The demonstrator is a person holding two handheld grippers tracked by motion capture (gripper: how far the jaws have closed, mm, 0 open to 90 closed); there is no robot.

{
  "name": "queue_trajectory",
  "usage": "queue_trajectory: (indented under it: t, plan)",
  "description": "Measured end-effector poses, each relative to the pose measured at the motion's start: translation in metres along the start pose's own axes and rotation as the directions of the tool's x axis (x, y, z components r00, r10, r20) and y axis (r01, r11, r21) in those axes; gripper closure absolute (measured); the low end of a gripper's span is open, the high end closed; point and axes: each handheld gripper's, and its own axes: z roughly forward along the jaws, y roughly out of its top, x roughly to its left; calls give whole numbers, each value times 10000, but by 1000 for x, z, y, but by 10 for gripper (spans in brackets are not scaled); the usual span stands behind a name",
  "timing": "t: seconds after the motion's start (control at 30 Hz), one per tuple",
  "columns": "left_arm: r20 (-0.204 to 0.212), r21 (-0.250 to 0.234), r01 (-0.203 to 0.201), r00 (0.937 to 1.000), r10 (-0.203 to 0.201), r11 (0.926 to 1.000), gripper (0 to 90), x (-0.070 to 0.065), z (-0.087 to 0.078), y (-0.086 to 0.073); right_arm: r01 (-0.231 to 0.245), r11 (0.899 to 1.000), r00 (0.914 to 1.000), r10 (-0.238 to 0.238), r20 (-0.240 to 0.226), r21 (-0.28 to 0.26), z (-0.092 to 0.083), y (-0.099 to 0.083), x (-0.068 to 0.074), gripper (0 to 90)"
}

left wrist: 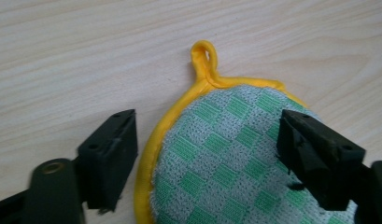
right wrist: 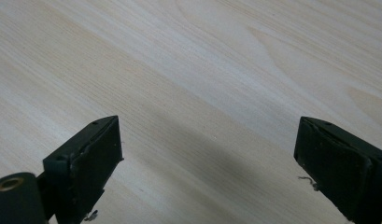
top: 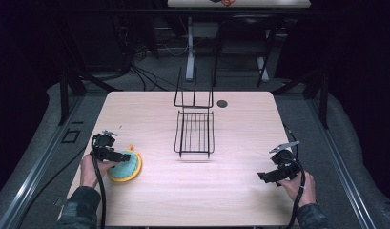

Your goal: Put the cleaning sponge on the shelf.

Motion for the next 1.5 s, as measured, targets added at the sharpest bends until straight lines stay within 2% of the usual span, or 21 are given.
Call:
queue_trajectory:
  t: [0.1,0.23,0.37,0.57,0.67,0.7,0.87,0.93,0.97,1.03,1.07,1.1,1.23,1.5]
  plan:
    - [45,22,-183,9998,183,9998,326,-2,0,0,70,9999,9999,-70,73,86,2,0,0,75]
    - [55,37,-194,9998,194,9998,370,-4,-1,-1,77,9996,10000,-77,-7,257,4,-1,0,76]
    - [101,-20,-150,9998,151,9999,421,-4,-1,-2,87,9999,10000,-87,32,131,3,-1,0,84]
    - [31,-179,-129,9999,130,9998,543,-4,-2,-5,128,9998,9998,-130,127,169,5,-2,-1,85]
    - [-245,-281,-112,9996,106,9995,590,-4,-2,-6,117,9999,9999,-118,112,127,5,-2,-1,86]
    - [-354,-304,-125,9993,114,9995,654,-5,-2,-6,116,9998,9999,-118,74,186,6,-1,0,87]
    - [-722,-427,-236,9972,205,9988,723,-7,-2,-7,170,9996,9998,-173,130,237,8,-2,0,87]
    - [-874,-418,-302,9958,265,9987,739,-9,-2,-8,142,9996,9998,-145,102,223,7,-2,-1,88]
    - [-951,-395,-342,9950,303,9986,780,-10,-2,-7,141,9996,9999,-143,94,227,7,-2,-1,94]
    - [-1268,-378,-571,9906,519,9977,812,-14,-2,-7,162,9998,9998,-164,104,139,8,-2,-2,94]
    - [-1413,-295,-718,9877,670,9970,822,-17,-2,-6,167,9997,9998,-169,106,155,8,-2,-2,94]
    - [-1427,-344,-725,9875,669,9968,829,-17,-2,-6,197,9997,9997,-199,145,154,8,-3,-2,94]
    - [-1382,-585,-707,9885,621,9958,858,-15,-3,-8,119,9998,9998,-121,141,170,7,-2,-3,91]
    - [-1255,-639,-913,9886,828,9938,881,-15,-8,-7,134,9998,9997,-137,190,121,6,-2,-4,90]
